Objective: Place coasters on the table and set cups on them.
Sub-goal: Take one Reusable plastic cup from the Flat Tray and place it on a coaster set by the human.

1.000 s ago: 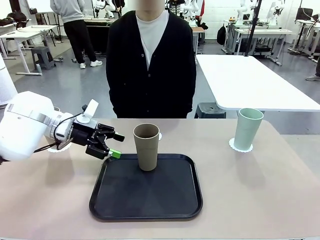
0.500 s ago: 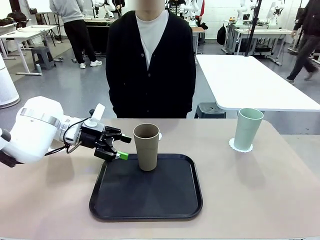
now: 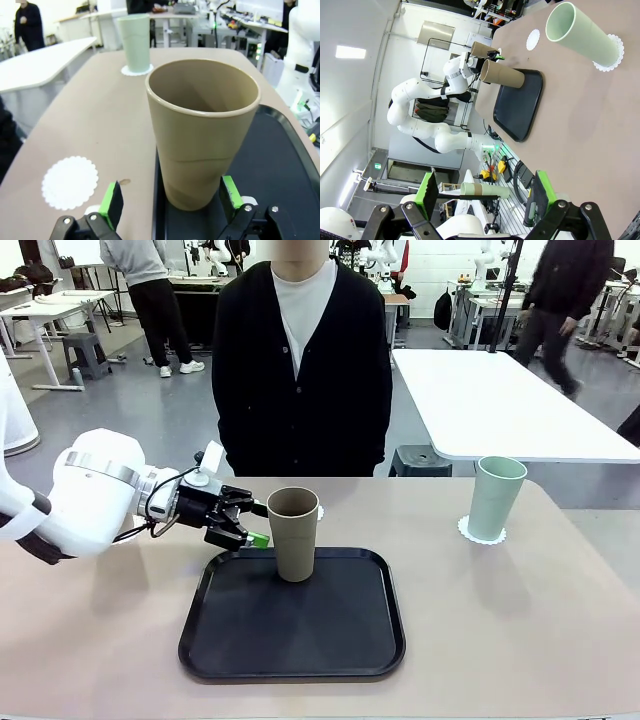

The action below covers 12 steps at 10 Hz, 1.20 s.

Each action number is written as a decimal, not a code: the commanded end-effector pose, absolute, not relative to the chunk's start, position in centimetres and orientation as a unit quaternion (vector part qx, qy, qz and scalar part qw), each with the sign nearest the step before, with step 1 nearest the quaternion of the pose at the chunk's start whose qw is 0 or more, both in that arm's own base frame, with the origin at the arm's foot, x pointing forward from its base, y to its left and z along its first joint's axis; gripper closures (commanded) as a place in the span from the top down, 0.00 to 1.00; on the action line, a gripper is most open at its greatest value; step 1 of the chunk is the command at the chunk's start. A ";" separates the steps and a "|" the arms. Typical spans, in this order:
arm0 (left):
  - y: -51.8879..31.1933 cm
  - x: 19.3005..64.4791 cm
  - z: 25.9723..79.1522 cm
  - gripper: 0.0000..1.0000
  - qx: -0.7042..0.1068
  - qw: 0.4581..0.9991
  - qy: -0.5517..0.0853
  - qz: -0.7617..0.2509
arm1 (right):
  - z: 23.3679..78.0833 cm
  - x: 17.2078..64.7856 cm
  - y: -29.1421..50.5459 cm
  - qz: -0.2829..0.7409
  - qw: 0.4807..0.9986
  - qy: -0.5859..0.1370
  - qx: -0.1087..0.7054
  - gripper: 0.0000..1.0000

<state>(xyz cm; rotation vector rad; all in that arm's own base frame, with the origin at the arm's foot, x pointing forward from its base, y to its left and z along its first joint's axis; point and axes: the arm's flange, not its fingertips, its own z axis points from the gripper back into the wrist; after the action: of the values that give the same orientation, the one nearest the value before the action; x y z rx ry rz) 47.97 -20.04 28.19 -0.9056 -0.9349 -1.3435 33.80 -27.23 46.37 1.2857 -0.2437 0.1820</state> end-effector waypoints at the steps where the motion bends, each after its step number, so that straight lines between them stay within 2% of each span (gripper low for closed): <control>1: -21.3 48.5 28.1 1.00 -0.389 0.602 -0.398 -0.572 | 46.4 33.7 -27.3 0.082 0.789 -0.113 0.598 1.00; 12: -21.9 48.0 26.6 1.00 -0.431 0.585 -0.376 -0.574 | 46.4 33.7 -27.3 0.082 0.789 -0.113 0.598 1.00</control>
<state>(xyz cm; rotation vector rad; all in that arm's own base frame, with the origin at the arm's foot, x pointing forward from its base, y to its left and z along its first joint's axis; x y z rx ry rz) 47.44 -21.65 26.58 -0.9778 -0.8868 -1.3383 33.80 -27.22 46.37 1.2857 -0.2437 0.1820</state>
